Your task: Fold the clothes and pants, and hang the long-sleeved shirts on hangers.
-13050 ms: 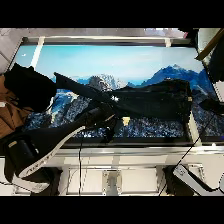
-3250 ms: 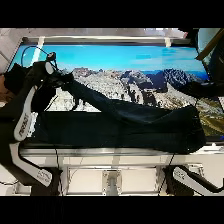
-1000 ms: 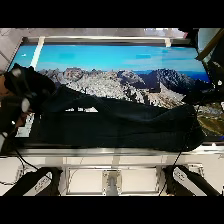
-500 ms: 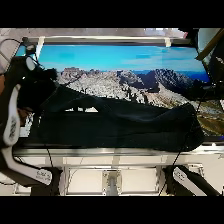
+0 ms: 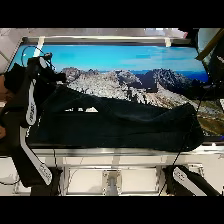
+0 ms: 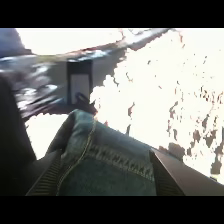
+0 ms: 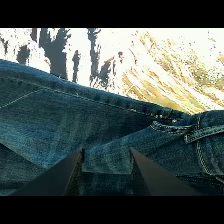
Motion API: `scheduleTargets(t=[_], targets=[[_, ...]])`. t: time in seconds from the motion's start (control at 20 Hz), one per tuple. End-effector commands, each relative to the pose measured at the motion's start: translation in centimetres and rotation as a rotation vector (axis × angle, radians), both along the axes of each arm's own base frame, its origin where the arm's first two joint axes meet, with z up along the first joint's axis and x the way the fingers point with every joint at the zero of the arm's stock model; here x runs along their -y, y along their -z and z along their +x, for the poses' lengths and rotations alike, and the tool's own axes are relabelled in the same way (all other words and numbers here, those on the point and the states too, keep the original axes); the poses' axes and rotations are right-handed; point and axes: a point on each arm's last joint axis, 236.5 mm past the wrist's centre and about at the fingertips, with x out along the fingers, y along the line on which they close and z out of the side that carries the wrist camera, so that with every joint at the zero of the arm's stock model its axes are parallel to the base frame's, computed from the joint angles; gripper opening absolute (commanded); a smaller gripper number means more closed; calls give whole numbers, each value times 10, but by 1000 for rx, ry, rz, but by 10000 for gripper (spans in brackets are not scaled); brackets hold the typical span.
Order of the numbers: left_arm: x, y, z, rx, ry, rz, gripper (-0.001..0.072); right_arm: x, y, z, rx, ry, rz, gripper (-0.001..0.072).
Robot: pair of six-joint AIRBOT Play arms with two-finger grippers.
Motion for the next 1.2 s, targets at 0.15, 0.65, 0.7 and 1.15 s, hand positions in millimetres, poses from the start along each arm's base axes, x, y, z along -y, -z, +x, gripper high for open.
scheduleTargets(t=[0.15, 0.65, 0.7, 1.15], targets=[[-1, 28, 2, -32, 24, -7, 610, -3, -2, 1, 7, 1, 16, 334], [-18, -33, 2, 47, 85, 89, 15, 25, 8, -6, -32, 28, -107, 334], [-29, -54, 2, 79, 78, 128, 15, 42, 10, -7, -37, 56, -157, 335], [-46, -148, -10, 219, 28, 170, 15, 163, 100, -17, -215, 459, 42, 402]])
